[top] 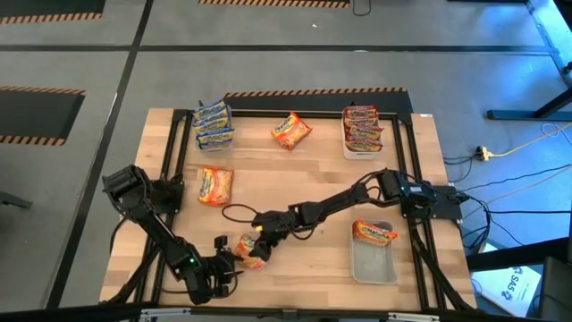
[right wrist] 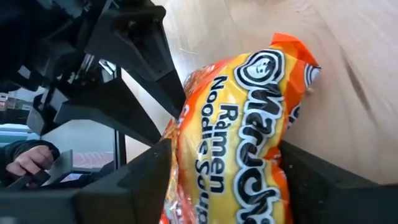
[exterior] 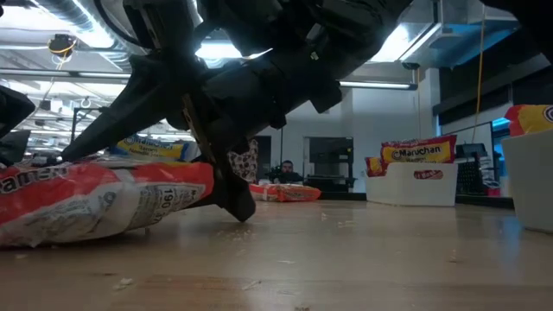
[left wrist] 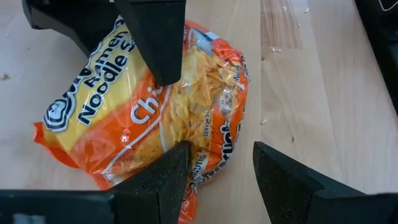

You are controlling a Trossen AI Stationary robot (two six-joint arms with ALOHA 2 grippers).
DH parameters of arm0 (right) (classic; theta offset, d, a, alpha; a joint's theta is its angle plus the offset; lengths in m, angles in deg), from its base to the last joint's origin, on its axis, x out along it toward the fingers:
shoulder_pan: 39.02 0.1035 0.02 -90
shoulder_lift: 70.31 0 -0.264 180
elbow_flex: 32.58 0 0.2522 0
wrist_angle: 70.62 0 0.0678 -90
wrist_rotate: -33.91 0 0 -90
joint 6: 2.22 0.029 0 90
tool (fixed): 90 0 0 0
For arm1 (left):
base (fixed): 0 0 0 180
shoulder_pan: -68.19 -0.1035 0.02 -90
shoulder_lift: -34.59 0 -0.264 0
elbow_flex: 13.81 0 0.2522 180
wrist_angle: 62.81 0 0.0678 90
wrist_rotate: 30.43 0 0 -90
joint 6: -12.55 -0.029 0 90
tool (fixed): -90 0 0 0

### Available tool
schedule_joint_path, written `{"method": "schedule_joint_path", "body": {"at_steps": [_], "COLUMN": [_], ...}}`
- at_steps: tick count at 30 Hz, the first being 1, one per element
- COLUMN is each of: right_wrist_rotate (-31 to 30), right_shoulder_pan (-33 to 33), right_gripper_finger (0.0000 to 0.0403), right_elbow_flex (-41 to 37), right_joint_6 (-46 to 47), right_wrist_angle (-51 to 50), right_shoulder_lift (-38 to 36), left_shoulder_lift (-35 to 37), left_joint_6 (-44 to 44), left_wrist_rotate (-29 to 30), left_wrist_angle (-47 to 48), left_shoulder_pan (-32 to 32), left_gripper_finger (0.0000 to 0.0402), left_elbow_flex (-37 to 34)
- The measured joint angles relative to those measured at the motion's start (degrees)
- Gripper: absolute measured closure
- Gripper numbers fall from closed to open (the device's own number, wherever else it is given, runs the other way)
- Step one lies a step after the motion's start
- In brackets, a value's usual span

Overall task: Sort Maruchan noodles
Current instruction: Put the bottom orange noodle pack into the gray bin

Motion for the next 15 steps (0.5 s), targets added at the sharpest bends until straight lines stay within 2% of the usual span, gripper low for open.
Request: {"method": "schedule_joint_path", "body": {"at_steps": [9, 12, 15], "right_wrist_rotate": [-1.56, -1.46, 0.53], "right_shoulder_pan": [0.54, 0.60, 0.54], "right_gripper_finger": [0.0275, 0.0301, 0.0311], "right_elbow_flex": [0.00, 0.00, -0.06], "right_joint_6": [-5.09, -7.25, -9.30], "right_wrist_angle": [0.54, 0.89, 0.96], "right_shoulder_lift": [0.14, 0.17, -0.04], "left_shoulder_lift": [3.74, 6.45, 8.97], "left_joint_6": [-2.41, -4.05, -5.62], "left_wrist_rotate": [-1.45, -2.61, -5.37], "left_wrist_angle": [0.87, 1.10, 1.04], "left_shoulder_pan": [0.90, 1.47, 2.07], "left_gripper_finger": [0.0225, 0.0225, 0.0225], "left_elbow_flex": [-0.22, -0.22, -0.22]}}
